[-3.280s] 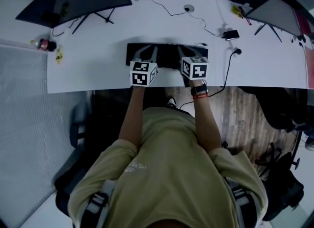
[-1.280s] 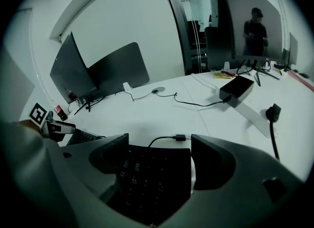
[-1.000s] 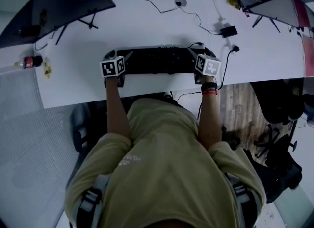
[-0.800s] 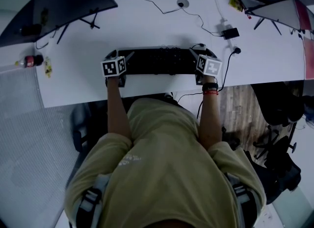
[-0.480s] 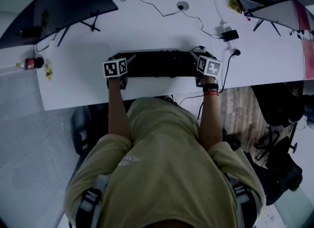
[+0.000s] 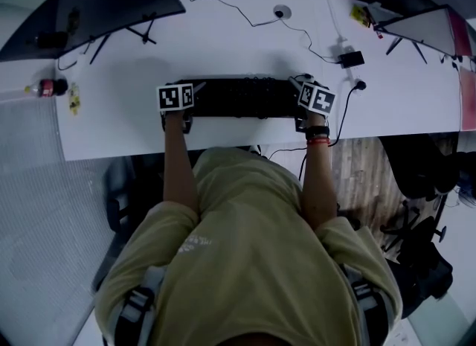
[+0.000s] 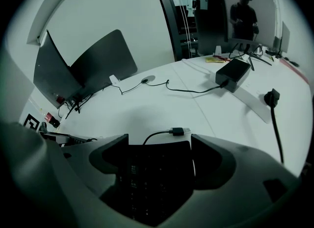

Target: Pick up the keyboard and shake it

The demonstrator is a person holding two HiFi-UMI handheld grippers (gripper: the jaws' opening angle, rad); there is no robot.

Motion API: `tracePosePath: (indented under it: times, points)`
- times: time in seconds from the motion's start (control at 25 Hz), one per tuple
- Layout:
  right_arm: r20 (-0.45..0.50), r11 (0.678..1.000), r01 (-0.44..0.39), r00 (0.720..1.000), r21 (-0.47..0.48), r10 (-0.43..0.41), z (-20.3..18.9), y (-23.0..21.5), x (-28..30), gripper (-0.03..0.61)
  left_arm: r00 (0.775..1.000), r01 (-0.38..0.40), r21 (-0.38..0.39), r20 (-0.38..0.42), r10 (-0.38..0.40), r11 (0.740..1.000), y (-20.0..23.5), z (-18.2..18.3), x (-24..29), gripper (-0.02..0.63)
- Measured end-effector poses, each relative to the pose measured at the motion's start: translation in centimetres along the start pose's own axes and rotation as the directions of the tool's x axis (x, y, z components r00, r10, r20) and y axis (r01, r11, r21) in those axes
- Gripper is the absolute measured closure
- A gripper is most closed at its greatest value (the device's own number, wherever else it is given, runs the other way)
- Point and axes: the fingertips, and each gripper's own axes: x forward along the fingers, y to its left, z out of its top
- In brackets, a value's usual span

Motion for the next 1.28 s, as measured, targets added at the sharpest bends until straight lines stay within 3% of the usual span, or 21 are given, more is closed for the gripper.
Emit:
tracePosePath:
  times: [0.28,0.64,1.28]
  points:
    - [0.034,0.997,0.044,0.998,0.057,-0.045,1.1,-0.1,-0.5,0.189,1.000,-0.010,-0.017,0.015,0.011,1.000,-0.1,0.0,-1.1,0.244]
    - [0.092,0.999,0.016,0.996,0.041,-0.020,2.7,0.4,-0.9,0.189,0.998,-0.024,-0.012,0.054,0.024,1.000,-0.1,1.7,-2.3,0.265]
    - [0.208,0.999,-0.040,0.977,0.011,0.037,7.3,2.0,-1.0,0.189,0.980,-0.058,0.028,0.190,0.052,0.998,0.4,6.3,-3.5,0.267]
